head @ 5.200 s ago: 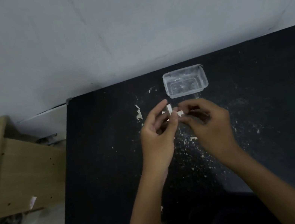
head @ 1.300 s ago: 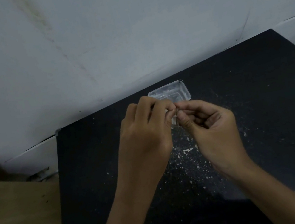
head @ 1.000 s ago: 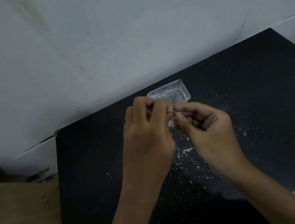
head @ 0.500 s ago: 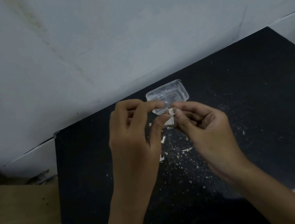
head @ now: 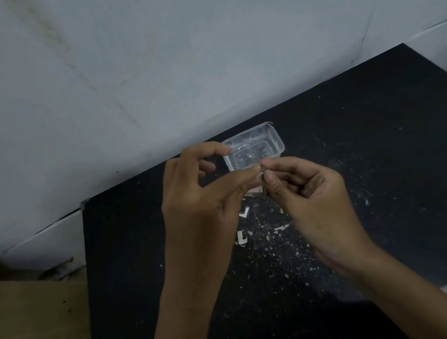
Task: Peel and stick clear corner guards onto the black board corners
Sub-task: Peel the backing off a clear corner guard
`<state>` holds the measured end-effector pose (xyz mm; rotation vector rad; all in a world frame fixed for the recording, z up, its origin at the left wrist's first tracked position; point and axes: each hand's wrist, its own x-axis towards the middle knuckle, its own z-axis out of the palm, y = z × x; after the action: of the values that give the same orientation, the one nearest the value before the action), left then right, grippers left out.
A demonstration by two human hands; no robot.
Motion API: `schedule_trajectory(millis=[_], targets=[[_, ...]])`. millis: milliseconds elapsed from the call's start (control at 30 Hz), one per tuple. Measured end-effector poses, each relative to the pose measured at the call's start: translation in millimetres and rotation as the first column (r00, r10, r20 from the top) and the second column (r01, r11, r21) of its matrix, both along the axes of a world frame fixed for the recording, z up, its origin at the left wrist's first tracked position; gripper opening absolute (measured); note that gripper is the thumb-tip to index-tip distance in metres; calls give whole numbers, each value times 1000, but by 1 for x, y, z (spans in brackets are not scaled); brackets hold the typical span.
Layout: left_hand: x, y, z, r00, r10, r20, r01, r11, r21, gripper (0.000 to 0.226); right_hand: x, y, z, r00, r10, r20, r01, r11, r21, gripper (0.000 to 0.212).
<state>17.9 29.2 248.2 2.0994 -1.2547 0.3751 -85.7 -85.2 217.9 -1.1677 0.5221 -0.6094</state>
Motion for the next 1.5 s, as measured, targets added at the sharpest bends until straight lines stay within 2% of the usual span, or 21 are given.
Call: schedule_trajectory(millis=[167,333,467,567,833,1000,1133,1500], targets=[[-2,-3,-1,998,14,54,-15,999,30,7,-1,-1,-1,1000,-10,-11,10,1000,-1,18],[-6,-8,-6,998,27,64,-32,997,71,10,-1,-3,-3,999,38,0,-38,999,-11,23],[-12,-8,-11,999,50,-20,-47,990,130,9,-2,-5,-6,992,122,-13,-122,992,7,24],[-16,-9,-15,993,62,-104,-48,990,129,5,-2,-7,-8,992,124,-39,-123,992,17,22],[-21,-6,-24,979,57,-196,-47,997,54,6,-1,-9,-12,995,77,-60,-70,992,107,26],[-21,-3,-29,977,38,-211,-36,999,13,11,-1,-10,-15,995,83,-61,-68,974,214,27],[-18,0,-29,973,8,-231,-17,999,-35,6,0,-11,-14,994,102,-32,-87,945,315,29],[-20,3,-29,881,-125,-457,35,979,-201,7,-1,-13,-15,983,181,-32,-157,917,367,24]])
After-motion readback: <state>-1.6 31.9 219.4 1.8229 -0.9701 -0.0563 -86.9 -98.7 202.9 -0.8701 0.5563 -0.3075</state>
